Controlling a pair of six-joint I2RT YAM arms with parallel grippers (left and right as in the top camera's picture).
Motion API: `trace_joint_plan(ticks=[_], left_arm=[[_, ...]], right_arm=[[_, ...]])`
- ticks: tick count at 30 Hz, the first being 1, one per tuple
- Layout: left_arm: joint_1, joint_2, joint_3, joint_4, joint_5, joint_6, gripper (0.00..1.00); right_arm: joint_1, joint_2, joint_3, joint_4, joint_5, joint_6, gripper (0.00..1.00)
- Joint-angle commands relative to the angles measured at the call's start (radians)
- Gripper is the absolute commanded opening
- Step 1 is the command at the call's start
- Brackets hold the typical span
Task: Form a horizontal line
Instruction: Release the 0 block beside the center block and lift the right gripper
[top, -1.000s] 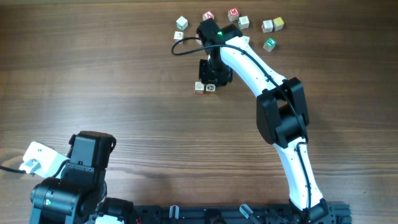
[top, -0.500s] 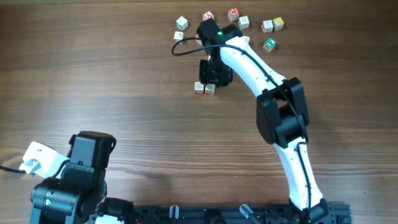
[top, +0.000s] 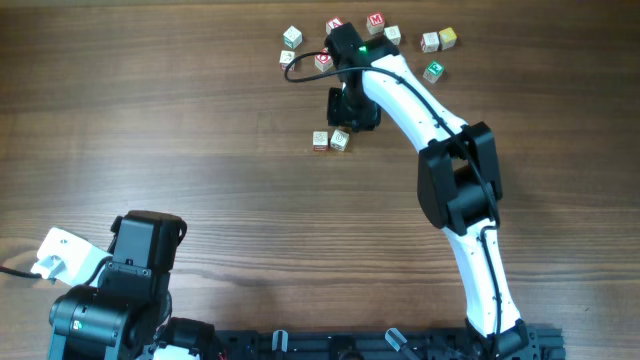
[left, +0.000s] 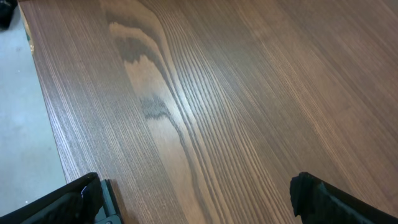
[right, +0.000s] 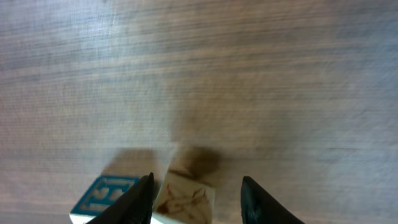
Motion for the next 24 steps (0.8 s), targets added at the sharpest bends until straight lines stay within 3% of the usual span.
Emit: trace_joint_plan(ticks=[1, 13, 24], left_arm=[[0.008, -0.003, -0.002, -0.001, -0.006, -0.021, 1.00], [0.008, -0.003, -0.002, 0.000, -0.006, -0.021, 1.00], [0.008, -0.003, -0.002, -0.001, -0.006, -0.021, 1.00]], right_arm=[[-0.012, -0.025, -0.002, 0.036, -0.003, -0.002, 0.48], [-0.047, -0.068, 0.010, 0.251, -0.002, -0.003, 0.57], [-0.175, -0.068, 0.069, 0.388, 0.008, 0.039, 0.58]])
